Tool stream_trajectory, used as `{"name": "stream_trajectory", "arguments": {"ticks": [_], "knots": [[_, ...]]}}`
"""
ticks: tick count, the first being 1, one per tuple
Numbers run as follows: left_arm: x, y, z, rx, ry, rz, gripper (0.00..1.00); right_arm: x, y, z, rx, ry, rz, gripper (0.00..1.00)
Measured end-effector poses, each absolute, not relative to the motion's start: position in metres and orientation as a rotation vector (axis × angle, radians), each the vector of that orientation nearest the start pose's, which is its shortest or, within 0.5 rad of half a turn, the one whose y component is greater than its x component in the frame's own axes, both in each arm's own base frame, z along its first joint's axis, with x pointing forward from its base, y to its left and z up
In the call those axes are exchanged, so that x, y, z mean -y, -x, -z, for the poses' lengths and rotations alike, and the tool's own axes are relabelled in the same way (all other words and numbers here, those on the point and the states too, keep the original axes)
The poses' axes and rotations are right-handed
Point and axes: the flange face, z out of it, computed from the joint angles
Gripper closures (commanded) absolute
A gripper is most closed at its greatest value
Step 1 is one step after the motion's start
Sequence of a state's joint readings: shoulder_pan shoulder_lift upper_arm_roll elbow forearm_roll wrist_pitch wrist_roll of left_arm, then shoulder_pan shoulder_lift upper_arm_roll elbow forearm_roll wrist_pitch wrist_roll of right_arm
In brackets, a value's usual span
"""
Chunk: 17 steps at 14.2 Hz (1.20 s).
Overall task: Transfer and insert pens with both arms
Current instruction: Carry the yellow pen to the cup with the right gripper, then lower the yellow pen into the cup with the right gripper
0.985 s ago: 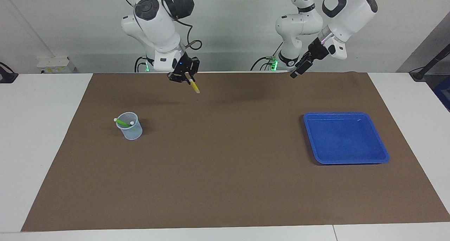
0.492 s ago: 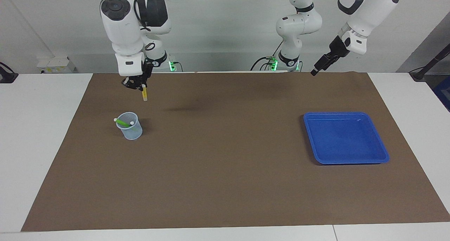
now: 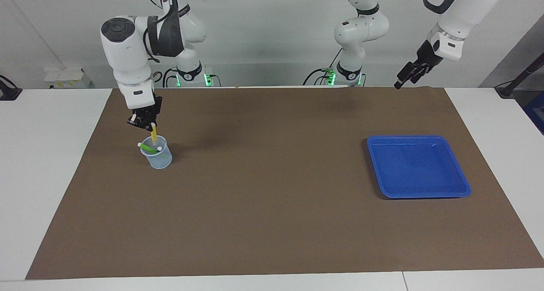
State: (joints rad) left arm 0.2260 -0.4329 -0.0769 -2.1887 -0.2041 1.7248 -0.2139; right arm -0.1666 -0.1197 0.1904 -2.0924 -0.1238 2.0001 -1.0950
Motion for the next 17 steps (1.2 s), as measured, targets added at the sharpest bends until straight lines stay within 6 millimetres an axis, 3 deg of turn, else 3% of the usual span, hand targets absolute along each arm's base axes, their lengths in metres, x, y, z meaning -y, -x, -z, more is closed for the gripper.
{"name": "stream_trajectory", "arguments": {"ticks": [3, 4, 5, 6, 10, 13, 17], "knots": [[-0.026, -0.436, -0.564, 0.538, 3.192, -0.049, 0.0, -0.005, -0.519, -0.46, 1.795, 2.723, -0.091, 1.0], [-0.018, -0.443, -0.569, 0.499, 3.19, -0.038, 0.0, -0.003, -0.518, -0.454, 1.784, 2.725, -0.099, 0.81], [-0.012, -0.451, -0.574, 0.472, 3.192, -0.024, 0.0, -0.002, -0.516, -0.451, 1.777, 2.726, -0.106, 0.29], [-0.008, -0.459, -0.58, 0.452, 3.195, -0.004, 0.0, -0.001, -0.515, -0.449, 1.773, 2.726, -0.113, 0.0], [0.0, -0.488, -0.594, 0.404, 3.205, 0.036, 0.0, 0.001, -0.514, -0.455, 1.745, 2.723, -0.16, 0.0], [0.004, -0.501, -0.585, 0.355, 3.172, 0.011, 0.0, 0.002, -0.512, -0.493, 1.669, 2.746, -0.222, 0.0], [0.006, -0.518, -0.581, 0.343, 3.167, 0.004, 0.0, 0.001, -0.499, -0.542, 1.358, 2.859, -0.33, 0.0]]}}
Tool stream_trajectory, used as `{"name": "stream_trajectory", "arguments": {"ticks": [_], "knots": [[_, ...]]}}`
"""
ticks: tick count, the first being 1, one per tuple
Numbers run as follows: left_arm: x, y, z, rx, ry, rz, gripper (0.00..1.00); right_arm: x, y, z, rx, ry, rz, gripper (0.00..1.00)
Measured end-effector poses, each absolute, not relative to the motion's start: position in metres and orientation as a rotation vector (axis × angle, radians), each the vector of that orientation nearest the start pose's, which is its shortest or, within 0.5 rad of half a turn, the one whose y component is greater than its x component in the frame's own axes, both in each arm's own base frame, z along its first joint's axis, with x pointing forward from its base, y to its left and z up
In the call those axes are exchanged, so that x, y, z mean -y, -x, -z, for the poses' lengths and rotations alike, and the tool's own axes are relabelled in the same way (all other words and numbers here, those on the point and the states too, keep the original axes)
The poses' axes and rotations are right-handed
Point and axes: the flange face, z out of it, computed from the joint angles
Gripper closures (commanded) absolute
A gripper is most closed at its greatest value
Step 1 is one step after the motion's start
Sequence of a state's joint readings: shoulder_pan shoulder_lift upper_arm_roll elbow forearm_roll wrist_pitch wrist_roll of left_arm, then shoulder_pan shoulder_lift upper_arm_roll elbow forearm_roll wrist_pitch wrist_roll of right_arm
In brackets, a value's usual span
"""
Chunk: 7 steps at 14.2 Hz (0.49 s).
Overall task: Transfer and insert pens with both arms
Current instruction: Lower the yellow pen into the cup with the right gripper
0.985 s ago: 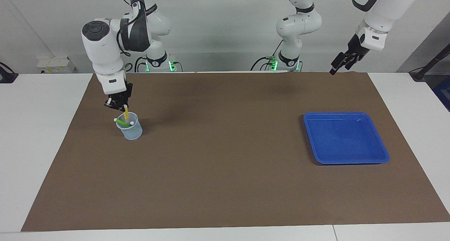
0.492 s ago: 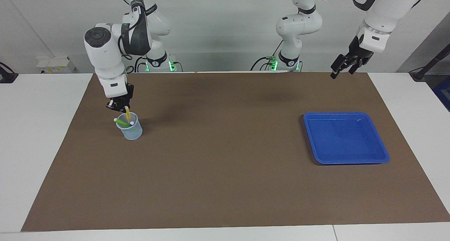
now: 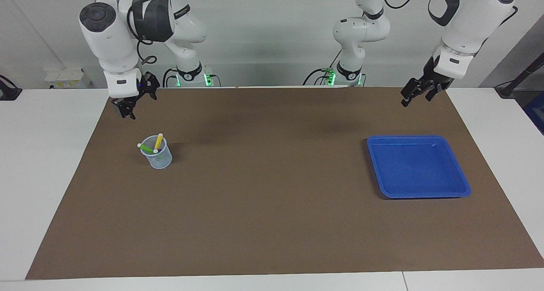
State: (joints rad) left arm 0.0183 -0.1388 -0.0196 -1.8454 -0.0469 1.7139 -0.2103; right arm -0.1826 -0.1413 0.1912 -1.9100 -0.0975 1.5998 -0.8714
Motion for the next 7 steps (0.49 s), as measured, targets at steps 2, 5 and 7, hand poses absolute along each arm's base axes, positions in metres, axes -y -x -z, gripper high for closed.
{"name": "stream_trajectory", "arguments": {"ticks": [2, 5, 7], "knots": [[0.008, -0.525, -0.582, 0.336, 3.168, 0.012, 0.0, -0.001, -0.495, -0.549, 1.175, 2.938, -0.362, 0.0], [0.017, -0.527, -0.586, 0.308, 3.171, 0.025, 0.0, -0.003, -0.495, -0.551, 1.058, 2.994, -0.355, 0.0], [0.02, -0.525, -0.59, 0.299, 3.172, 0.038, 0.0, -0.011, -0.5, -0.557, 1.048, 2.972, -0.254, 0.0]]}}
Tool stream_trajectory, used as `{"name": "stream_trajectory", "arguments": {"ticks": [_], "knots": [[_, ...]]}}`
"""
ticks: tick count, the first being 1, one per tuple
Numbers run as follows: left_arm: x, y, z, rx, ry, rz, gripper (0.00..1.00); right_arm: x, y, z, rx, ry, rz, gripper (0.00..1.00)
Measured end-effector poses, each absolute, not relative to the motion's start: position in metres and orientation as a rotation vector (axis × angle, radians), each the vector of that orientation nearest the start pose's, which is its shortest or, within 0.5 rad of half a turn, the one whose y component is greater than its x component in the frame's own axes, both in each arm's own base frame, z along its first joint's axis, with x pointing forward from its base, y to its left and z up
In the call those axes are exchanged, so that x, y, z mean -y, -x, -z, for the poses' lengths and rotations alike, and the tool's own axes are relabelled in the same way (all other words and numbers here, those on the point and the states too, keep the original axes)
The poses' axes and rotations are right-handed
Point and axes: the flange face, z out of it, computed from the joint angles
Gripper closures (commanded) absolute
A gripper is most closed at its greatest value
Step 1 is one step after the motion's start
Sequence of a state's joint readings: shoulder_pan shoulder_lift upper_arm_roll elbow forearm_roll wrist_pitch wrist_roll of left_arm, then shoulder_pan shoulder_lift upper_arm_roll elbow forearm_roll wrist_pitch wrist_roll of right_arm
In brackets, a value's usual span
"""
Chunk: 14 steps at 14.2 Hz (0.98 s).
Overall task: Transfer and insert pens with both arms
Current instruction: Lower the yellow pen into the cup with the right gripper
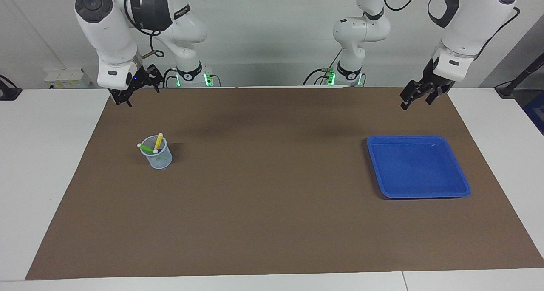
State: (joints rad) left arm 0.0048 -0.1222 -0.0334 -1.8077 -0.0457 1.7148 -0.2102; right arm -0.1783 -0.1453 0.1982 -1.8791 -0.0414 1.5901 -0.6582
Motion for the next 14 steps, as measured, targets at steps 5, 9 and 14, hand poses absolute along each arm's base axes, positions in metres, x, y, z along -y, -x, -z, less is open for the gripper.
{"name": "stream_trajectory", "arguments": {"ticks": [5, 9, 14], "knots": [[0.019, -0.525, -0.596, 0.301, 3.172, 0.055, 0.0, -0.024, -0.506, -0.581, 0.79, 3.028, -0.133, 0.0], [0.01, -0.524, -0.596, 0.29, 3.174, 0.057, 0.0, -0.033, -0.516, -0.596, 0.639, 3.059, -0.14, 0.0], [0.005, -0.524, -0.598, -0.037, 3.179, 0.068, 0.0, -0.043, -0.538, -0.593, 0.564, 3.045, -0.232, 0.0]]}}
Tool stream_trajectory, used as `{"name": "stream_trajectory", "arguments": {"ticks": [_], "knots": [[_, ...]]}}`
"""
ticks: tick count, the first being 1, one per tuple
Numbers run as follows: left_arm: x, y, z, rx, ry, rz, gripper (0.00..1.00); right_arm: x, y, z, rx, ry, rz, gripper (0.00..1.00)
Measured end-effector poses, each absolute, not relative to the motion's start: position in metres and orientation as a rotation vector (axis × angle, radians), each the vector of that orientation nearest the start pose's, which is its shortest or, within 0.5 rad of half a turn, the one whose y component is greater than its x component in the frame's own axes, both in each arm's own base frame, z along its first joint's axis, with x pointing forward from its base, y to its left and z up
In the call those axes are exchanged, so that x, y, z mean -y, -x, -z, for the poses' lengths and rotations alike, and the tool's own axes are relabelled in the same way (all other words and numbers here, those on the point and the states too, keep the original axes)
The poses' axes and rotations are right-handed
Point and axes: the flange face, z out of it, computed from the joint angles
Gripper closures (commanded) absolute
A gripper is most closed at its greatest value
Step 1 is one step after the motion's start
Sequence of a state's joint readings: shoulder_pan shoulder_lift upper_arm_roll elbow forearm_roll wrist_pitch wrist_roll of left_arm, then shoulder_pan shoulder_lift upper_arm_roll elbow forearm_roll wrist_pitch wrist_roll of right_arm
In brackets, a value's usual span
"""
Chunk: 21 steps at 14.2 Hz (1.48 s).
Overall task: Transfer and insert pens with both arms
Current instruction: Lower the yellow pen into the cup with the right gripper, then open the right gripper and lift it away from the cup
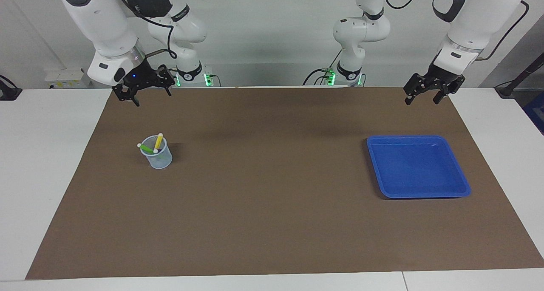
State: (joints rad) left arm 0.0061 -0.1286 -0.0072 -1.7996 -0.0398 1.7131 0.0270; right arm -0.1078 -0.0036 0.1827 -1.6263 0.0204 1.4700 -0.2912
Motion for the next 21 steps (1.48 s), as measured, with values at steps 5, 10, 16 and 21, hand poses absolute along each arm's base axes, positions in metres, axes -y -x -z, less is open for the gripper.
{"name": "stream_trajectory", "arguments": {"ticks": [5, 10, 16, 21], "knots": [[0.001, -0.525, -0.602, 0.045, 3.123, 0.081, 0.0, -0.053, -0.539, -0.598, 0.575, 3.05, -0.215, 0.0], [0.0, -0.525, -0.605, 0.053, 3.118, 0.09, 0.0, -0.05, -0.539, -0.599, 0.55, 3.055, -0.216, 0.0], [0.002, -0.525, -0.604, 0.052, 3.127, 0.085, 0.0, -0.047, -0.54, -0.599, 0.533, 3.057, -0.216, 0.0], [0.002, -0.525, -0.604, 0.053, 3.127, 0.083, 0.0, -0.044, -0.54, -0.599, 0.525, 3.058, -0.216, 0.0]]}}
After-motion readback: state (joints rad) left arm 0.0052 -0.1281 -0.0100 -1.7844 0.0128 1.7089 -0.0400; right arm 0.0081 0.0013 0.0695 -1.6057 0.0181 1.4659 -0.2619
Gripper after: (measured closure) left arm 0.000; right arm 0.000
